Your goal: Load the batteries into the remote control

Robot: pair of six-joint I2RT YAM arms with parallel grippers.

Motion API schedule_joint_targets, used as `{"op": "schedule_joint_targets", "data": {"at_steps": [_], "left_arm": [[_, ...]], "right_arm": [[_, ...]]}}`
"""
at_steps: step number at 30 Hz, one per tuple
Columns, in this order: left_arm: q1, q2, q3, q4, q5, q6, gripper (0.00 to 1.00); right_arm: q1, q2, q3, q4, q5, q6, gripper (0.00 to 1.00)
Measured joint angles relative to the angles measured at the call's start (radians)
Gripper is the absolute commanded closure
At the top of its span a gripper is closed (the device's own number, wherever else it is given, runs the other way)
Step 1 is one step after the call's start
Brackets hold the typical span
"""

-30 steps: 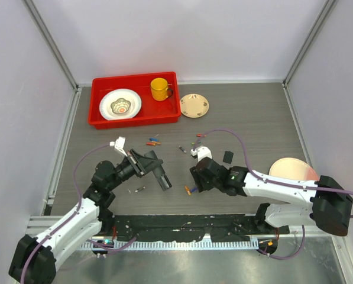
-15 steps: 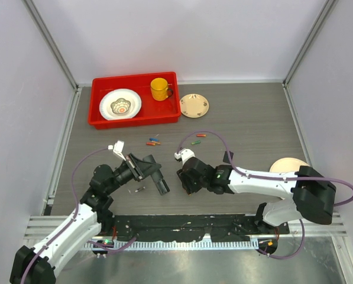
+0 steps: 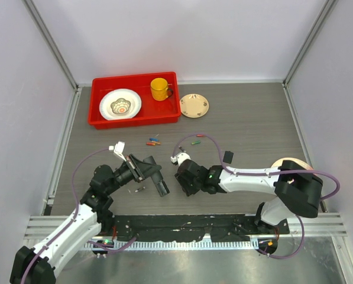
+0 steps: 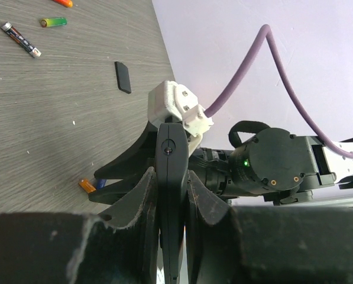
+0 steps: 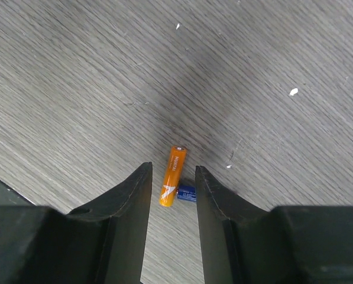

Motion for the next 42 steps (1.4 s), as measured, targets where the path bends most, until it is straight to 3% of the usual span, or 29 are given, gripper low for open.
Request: {"op": "schedule_joint_targets", "data": {"at_steps": [29,33,36,38,42], "left_arm": [[0.000,-0.016,-0.024,-0.004,0.015,-0.002,1.00],[0.000,-0.021,-0.027,-0.005,0.017,-0.003,1.00],[0.000,-0.024,-0.032,-0.005,0.018,-0.004,1.00],[0.000,-0.026,-0.033,-0.005,0.018,-0.004,1.00],[0.000,-0.025,-0.033,-0.004,0.018,-0.004,1.00]], "right_arm": [[0.000,0.063,0.016,0.011,0.001,-0.003,0.69],[0.000,0.075,0.029,0.008,0.005,-0.003,0.76],[0.000,0.081,0.034,0.006,0.012,-0.003,0.86],[0.000,0.086,0.038,0.005,0.015,-0.003,0.98],[0.000,0.087,0.045,0.000,0.033,0.005,0.99]]}}
